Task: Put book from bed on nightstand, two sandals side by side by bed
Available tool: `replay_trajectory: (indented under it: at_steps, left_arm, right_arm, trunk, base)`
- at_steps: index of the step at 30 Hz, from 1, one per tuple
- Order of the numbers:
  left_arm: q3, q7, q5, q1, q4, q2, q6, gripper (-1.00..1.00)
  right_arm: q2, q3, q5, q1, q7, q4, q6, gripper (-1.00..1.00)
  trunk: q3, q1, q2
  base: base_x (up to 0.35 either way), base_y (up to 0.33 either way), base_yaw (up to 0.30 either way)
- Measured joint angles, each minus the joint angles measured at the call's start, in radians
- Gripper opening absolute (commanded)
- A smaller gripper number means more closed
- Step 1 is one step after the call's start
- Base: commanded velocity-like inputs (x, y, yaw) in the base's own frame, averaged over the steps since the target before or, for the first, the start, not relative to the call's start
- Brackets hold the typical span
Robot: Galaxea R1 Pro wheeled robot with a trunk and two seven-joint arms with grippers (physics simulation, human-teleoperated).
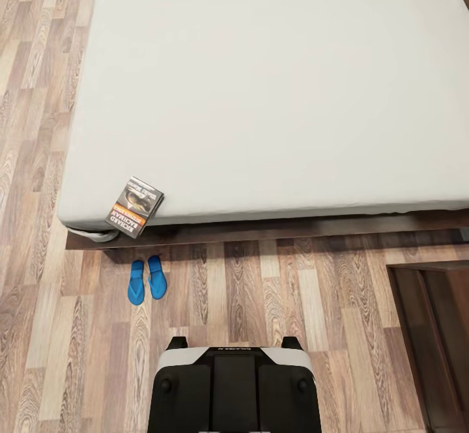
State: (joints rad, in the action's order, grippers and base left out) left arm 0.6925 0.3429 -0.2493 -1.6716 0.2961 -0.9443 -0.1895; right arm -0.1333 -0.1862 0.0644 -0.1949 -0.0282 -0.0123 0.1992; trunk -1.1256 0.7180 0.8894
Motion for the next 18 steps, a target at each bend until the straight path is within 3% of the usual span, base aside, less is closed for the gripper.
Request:
replay_trajectory:
  at_steps: [5,6,9,11,14,15,16,17,18]
  left_arm:
    - [-0.002,-0.035,0.0,0.211,-0.128,-0.044,0.108,1.0]
    - [-0.001,-0.035,0.002,0.212,-0.129,-0.043,0.109,1.0]
    - [-0.006,-0.043,-0.002,0.371,-0.193,-0.049,0.169,1.0]
    - [-0.008,-0.047,-0.023,0.485,-0.219,-0.043,0.198,1.0]
    - [-0.01,-0.051,-0.102,0.667,-0.241,-0.016,0.228,1.0]
    - [-0.008,-0.051,-0.102,0.669,-0.241,-0.015,0.228,1.0]
    - [-0.01,-0.053,-0.135,0.728,-0.245,-0.004,0.236,1.0]
    - [-0.004,-0.054,-0.235,0.796,-0.254,0.045,0.259,1.0]
    - [-0.005,-0.053,-0.242,0.937,-0.254,0.052,0.259,1.0]
  right_arm:
    - [-0.003,0.004,0.002,0.0,0.0,0.01,0.002,1.0]
    - [-0.003,0.004,0.002,0.0,0.0,0.01,0.002,1.0]
    - [-0.006,0.005,0.002,0.001,-0.001,0.014,0.003,1.0]
    - [-0.006,0.005,0.002,0.001,-0.001,0.017,0.003,1.0]
    - [-0.007,0.006,0.002,0.001,-0.001,0.019,0.004,1.0]
    - [-0.007,0.006,0.002,0.001,-0.001,0.019,0.004,1.0]
    - [-0.007,0.006,0.002,0.001,-0.001,0.02,0.004,1.0]
    - [-0.006,0.006,0.002,0.001,-0.001,0.025,0.005,1.0]
    - [-0.006,0.006,0.002,0.001,-0.001,0.026,0.005,1.0]
  trunk:
    - [0.0,0.0,0.0]
    - [0.0,0.0,0.0]
    - [0.0,0.0,0.0]
    - [0.0,0.0,0.0]
    - [0.0,0.0,0.0]
    - [0.0,0.0,0.0]
    - [0.0,0.0,0.0]
    - [0.0,0.0,0.0]
    - [0.0,0.0,0.0]
  base:
    - [0.0,0.0,0.0]
    - [0.0,0.0,0.0]
    - [0.0,0.0,0.0]
    - [0.0,0.0,0.0]
    - [0.0,0.0,0.0]
    - [0.0,0.0,0.0]
    - [0.0,0.0,0.0]
    - [0.0,0.0,0.0]
    - [0.0,0.0,0.0]
